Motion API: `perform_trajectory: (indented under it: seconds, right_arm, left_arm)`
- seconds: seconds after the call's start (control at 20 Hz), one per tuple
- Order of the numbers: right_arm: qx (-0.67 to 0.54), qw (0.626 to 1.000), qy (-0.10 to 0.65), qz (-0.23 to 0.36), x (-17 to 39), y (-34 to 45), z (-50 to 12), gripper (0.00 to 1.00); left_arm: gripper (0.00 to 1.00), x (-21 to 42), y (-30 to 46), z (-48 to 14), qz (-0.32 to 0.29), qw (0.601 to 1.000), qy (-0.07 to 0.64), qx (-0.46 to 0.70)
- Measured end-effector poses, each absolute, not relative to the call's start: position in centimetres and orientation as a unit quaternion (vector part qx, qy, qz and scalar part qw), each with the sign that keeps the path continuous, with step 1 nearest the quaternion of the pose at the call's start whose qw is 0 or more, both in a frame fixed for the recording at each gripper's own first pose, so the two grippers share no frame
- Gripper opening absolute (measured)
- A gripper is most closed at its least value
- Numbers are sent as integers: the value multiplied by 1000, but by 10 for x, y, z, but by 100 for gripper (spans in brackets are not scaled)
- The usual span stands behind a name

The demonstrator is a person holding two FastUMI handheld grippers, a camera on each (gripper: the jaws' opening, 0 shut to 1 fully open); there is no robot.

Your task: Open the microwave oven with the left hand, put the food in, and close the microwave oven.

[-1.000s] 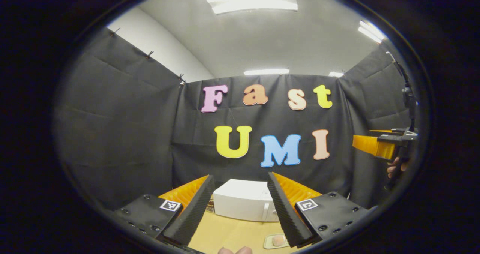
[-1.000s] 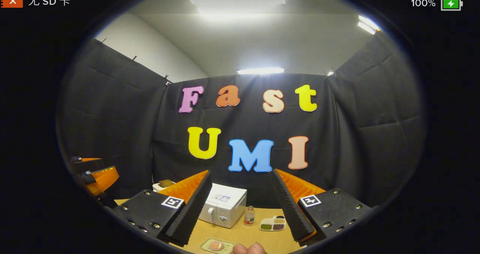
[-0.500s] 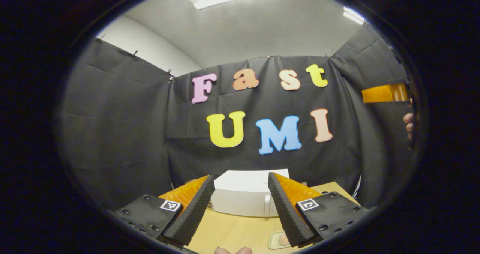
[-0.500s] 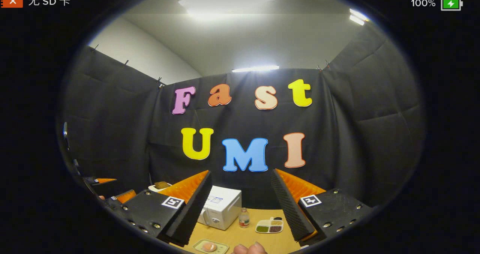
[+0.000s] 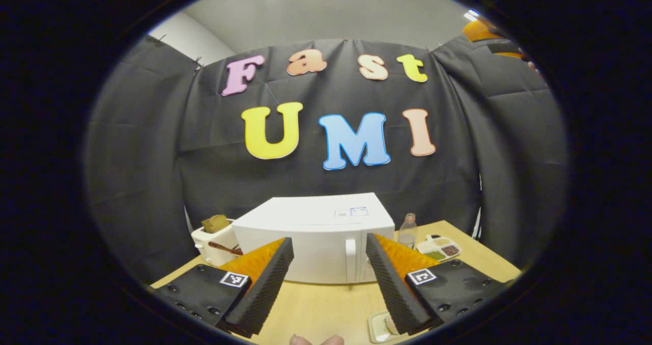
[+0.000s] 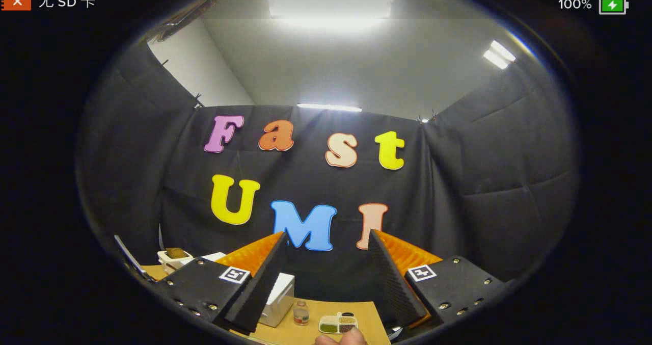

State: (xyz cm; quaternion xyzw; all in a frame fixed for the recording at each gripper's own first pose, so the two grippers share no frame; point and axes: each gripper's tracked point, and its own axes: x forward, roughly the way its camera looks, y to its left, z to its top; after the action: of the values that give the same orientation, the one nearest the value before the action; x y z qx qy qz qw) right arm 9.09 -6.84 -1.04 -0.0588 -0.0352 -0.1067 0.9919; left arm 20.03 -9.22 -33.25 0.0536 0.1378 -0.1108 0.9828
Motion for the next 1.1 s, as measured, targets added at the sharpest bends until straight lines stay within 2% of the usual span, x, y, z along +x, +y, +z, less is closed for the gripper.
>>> perform_trajectory:
  seconds: [0.15, 0.25, 0.3, 0.45, 0.55, 0.65, 0.7, 0.75, 0.9, 1.1]
  right_arm:
    - [-78, 989, -10, -129, 107, -67, -25, 96]
    - [-95, 986, 6, -138, 115, -64, -36, 100]
    - [-99, 985, 15, -143, 119, -63, -42, 96]
    - [-103, 982, 38, -151, 126, -59, -56, 96]
    - [-114, 980, 45, -154, 130, -59, -58, 97]
    - [-117, 980, 44, -157, 132, -60, -58, 97]
    - [-115, 980, 47, -157, 132, -59, -61, 96]
    - [-110, 980, 53, -157, 132, -58, -67, 96]
    - [-110, 981, 55, -151, 130, -54, -66, 97]
    - [-112, 981, 51, -152, 127, -55, -66, 97]
  left_arm:
    - [98, 234, -105, -391, -140, 976, 161, 48]
    - [100, 254, -112, -424, -149, 972, 177, 38]
    - [95, 265, -115, -438, -149, 971, 183, 31]
    - [93, 289, -123, -479, -152, 966, 207, 22]
    - [82, 296, -129, -507, -155, 960, 234, 20]
    - [79, 295, -139, -500, -164, 964, 209, 20]
    - [65, 295, -143, -503, -170, 962, 210, 43]
    - [56, 293, -147, -509, -176, 959, 217, 51]
    - [57, 303, -146, -512, -166, 963, 210, 39]
    - [60, 313, -159, -542, -170, 951, 257, 11]
